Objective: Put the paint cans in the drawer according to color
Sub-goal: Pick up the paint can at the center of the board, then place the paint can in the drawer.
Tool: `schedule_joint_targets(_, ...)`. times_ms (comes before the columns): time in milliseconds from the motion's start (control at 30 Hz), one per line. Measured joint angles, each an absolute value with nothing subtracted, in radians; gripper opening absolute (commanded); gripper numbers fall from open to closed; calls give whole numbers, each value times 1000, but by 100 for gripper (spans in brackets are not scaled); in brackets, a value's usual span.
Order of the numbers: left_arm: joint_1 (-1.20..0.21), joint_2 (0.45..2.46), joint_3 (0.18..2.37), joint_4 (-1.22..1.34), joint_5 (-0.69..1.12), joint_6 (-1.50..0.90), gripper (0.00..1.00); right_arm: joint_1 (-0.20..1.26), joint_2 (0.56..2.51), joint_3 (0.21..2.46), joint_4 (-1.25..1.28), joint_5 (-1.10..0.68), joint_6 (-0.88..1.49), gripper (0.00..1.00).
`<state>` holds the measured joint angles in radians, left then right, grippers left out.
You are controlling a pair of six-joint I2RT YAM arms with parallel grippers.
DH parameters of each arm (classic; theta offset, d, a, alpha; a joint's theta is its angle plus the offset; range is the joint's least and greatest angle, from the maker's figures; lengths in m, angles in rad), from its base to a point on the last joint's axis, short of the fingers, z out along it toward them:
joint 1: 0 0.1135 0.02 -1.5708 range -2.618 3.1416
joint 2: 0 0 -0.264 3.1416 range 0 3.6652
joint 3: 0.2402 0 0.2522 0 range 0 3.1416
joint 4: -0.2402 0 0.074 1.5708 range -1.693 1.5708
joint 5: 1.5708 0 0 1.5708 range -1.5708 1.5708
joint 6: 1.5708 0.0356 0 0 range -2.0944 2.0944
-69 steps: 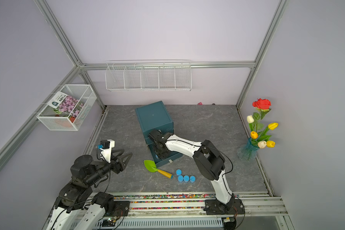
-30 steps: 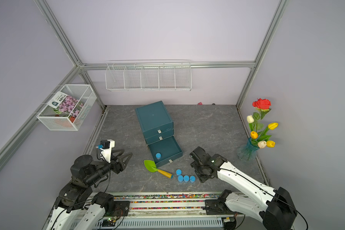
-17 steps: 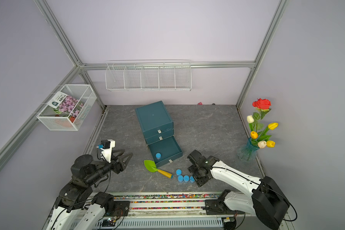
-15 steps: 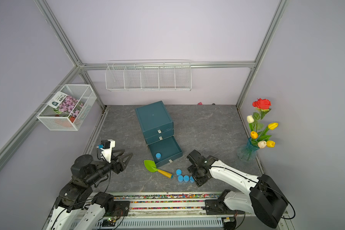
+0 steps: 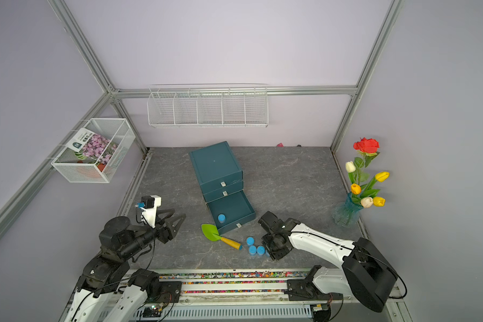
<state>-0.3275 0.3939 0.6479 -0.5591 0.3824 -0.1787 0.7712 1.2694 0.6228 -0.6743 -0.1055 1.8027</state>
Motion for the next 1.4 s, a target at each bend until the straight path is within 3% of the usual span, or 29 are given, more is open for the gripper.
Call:
schedule_joint_targets(133, -327, 394, 648, -559, 382, -179, 64, 772, 1269, 662, -721, -77, 1787, 15)
schedule_joint_targets(333, -327, 394, 648, -559, 382, -179, 64, 772, 1282, 869, -778, -4, 1721, 12)
schedule_joint_targets(700, -327, 393, 648, -559, 382, -179, 64, 782, 1683, 1346, -718, 28, 1628, 9)
schedule_joint_targets(1033, -327, 393, 648, -559, 378, -179, 64, 810, 1917, 1462, -675, 18, 1650, 8)
schedule_joint_targets(1400, -327, 393, 648, -559, 368, -179, 64, 841, 2015, 1518, -672, -5, 1683, 8)
